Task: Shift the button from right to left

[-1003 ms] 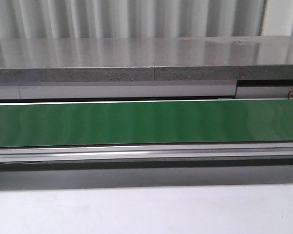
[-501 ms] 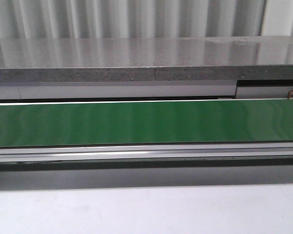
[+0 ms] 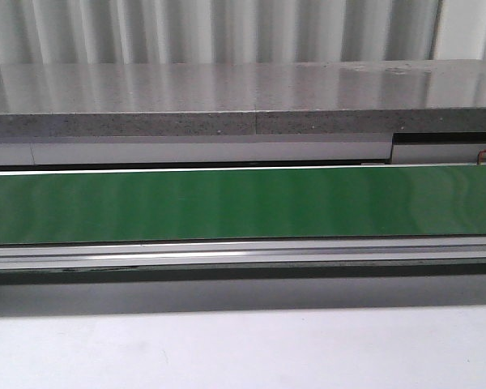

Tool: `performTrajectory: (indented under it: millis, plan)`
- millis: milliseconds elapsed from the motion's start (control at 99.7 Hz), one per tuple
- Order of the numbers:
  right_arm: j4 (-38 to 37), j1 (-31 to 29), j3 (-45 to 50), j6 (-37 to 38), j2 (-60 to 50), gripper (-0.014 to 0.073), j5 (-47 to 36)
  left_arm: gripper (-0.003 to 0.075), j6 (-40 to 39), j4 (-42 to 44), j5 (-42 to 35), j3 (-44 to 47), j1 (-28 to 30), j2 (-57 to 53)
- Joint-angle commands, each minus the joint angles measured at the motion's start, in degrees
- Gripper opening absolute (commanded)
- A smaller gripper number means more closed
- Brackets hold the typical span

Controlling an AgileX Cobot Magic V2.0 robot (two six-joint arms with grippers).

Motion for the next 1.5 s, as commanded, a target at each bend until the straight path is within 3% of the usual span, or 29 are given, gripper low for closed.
performTrajectory:
  millis: [0,180,321,612,792,1133,1494]
  plan:
    - [1.5,-0.1,-1.6,-0.5,0.2,-0.0068,-3.5,-0.0020,-0.5,0.0,-4.6,1.5,-0.4,-2.0]
    - [1.5,0.4,-1.4,-0.4,0.2,-0.0068,-4.1,-0.0020,-0.5,0.0,-4.6,1.5,-0.4,-2.0]
    - [-0.4,4.2,0.9,1.2,0.1,-0.0068,-9.5,-0.0020,-0.5,0.0,-4.6,1.5,-0.4,-2.0]
    - [-23.4,14.9,13.2,26.5,-6.3,-0.0068,-31.2,-0.0020,-0.5,0.0,-4.6,1.5,-0.4,-2.0]
    - [-27.0,15.0,22.2,31.0,-13.0,-0.0068,-40.2,-0.0020,-0.5,0.0,-4.6,1.5,-0.4,-2.0]
    - [-25.8,15.0,33.6,31.1,-26.1,-0.0068,-41.8,-0.0020,-0.5,0.0,-4.6,1.5,-0.4,-2.0]
    - [-25.7,15.0,33.6,31.1,-32.2,-0.0068,-36.5,-0.0020,-0.5,0.0,-4.6,1.5,-0.4,-2.0]
